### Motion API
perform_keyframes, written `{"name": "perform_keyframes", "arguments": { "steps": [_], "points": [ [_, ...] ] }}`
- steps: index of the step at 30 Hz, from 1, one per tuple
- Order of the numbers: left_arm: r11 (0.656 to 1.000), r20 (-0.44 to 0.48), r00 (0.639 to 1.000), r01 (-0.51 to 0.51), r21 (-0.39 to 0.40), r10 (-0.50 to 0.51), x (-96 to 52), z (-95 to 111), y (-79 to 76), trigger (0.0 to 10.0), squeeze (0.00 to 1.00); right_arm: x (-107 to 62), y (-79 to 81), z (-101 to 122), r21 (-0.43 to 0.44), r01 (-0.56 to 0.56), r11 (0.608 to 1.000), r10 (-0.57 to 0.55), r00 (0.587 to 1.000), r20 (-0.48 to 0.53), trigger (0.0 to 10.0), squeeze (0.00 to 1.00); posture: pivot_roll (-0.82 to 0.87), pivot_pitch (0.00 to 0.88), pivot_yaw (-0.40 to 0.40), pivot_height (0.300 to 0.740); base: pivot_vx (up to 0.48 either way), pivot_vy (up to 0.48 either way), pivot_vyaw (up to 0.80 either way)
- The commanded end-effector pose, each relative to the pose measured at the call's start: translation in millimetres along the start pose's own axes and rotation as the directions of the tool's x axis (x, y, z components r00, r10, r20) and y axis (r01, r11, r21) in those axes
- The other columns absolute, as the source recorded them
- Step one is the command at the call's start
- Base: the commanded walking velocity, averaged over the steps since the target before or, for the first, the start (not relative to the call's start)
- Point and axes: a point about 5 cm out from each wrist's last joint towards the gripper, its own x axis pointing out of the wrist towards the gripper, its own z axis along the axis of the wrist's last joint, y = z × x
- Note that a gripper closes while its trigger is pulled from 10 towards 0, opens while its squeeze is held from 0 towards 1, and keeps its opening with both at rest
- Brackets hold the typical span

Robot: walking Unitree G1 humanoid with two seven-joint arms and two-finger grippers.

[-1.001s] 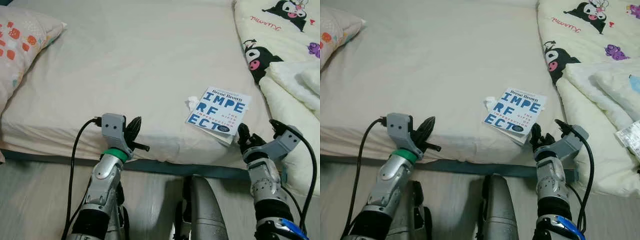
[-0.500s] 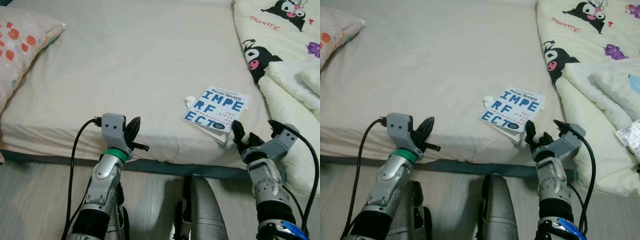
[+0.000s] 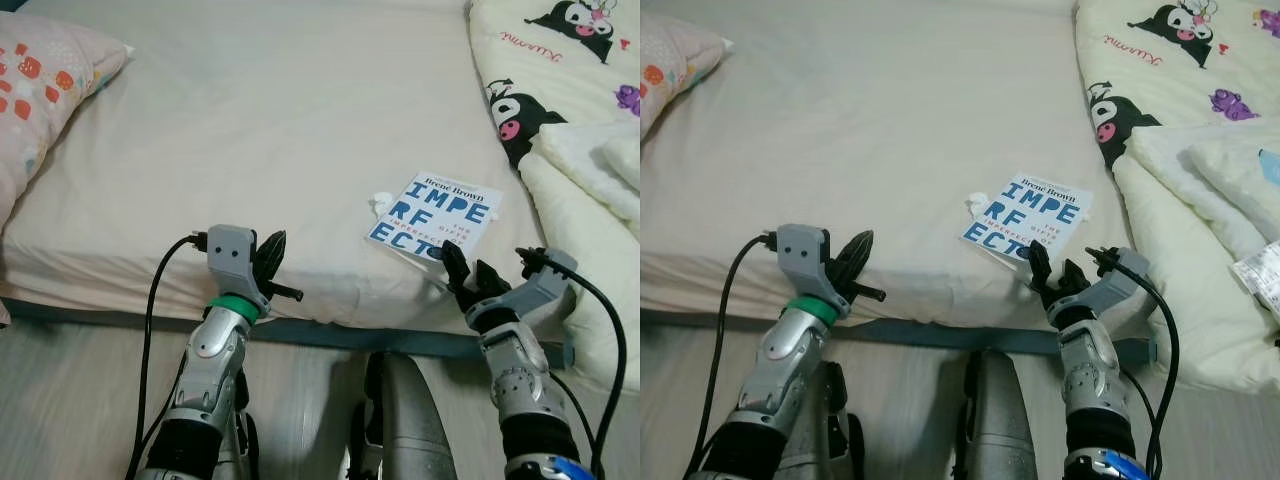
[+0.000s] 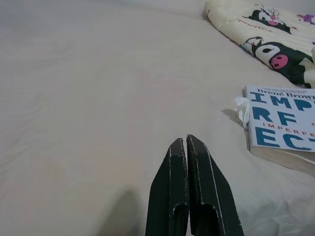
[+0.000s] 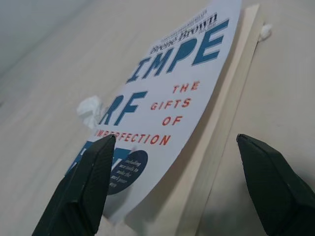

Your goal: Clean up the room

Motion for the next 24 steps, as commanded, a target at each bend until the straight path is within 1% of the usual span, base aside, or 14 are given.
{"name": "perform_keyframes", "arguments": {
  "steps": [1,4,7,9,10,11,12,13,18,24],
  "points": [
    [1.0,-0.023,1.0,0.014,0.007,-0.014,-2.7,-6.6,-2.6,10.0,0.0,-3.1,-11.5,-5.3,0.017,0.042,0.999,-0.042,0.999,-0.025,10.0,1.0,-0.03,0.203,0.004,0.595,0.0,0.0,0.0],
    [1.0,-0.024,1.0,0.02,0.017,-0.019,-2.6,-6.3,-2.8,10.0,0.0,0.8,-11.1,-6.4,0.033,0.048,0.998,-0.046,0.998,-0.046,10.0,1.0,-0.03,0.203,0.005,0.595,0.0,0.0,0.0],
    [1.0,-0.022,1.0,0.019,0.022,-0.018,-2.7,-5.5,-2.4,10.0,0.0,5.8,-7.1,-8.3,0.042,0.034,0.999,-0.03,0.996,-0.078,10.0,1.0,-0.02,0.204,0.006,0.595,0.0,0.0,0.0],
    [1.0,-0.019,1.0,0.016,0.027,-0.015,-2.4,-4.7,-1.6,10.0,0.0,10.5,-0.8,-10.7,0.055,0.002,0.998,0.004,0.994,-0.112,10.0,1.0,-0.02,0.202,0.004,0.595,0.0,0.0,0.0],
    [1.0,-0.019,1.0,0.016,0.027,-0.015,-2.4,-4.7,-1.6,10.0,0.0,10.5,-0.8,-10.7,0.055,0.002,0.998,0.004,0.994,-0.112,10.0,1.0,-0.02,0.202,0.004,0.595,0.0,0.0,0.0],
    [0.999,-0.017,1.0,0.019,0.037,-0.019,-1.8,-3.8,-1.3,10.0,0.0,13.4,4.3,-14.1,0.06,-0.026,0.998,0.035,0.989,-0.144,10.0,1.0,-0.02,0.201,0.001,0.595,0.0,0.0,0.0],
    [0.999,-0.017,1.0,0.019,0.037,-0.019,-1.8,-3.8,-1.3,10.0,0.0,13.4,4.3,-14.1,0.06,-0.026,0.998,0.035,0.989,-0.144,10.0,1.0,-0.02,0.201,0.001,0.595,0.0,0.0,0.0],
    [0.999,-0.014,1.0,0.024,0.045,-0.023,-1.6,-3.0,-1.9,10.0,0.0,14.2,7.0,-17.8,0.065,-0.04,0.997,0.051,0.984,-0.17,10.0,1.0,-0.02,0.201,-0.002,0.595,0.0,0.0,0.0],
    [0.998,-0.011,0.999,0.032,0.058,-0.031,-1.5,-2.0,-3.2,10.0,0.0,13.2,9.5,-25.4,0.065,-0.049,0.997,0.062,0.975,-0.213,10.0,1.0,-0.02,0.199,-0.004,0.595,0.0,0.0,0.0],
    [0.994,-0.016,0.998,0.063,0.088,-0.062,-2.8,-3.6,-8.1,10.0,0.0,5.7,8.3,-44.0,0.082,-0.033,0.996,0.055,0.955,-0.291,10.0,1.0,-0.02,0.198,-0.008,0.595,0.0,0.0,0.0]
  ]
}}
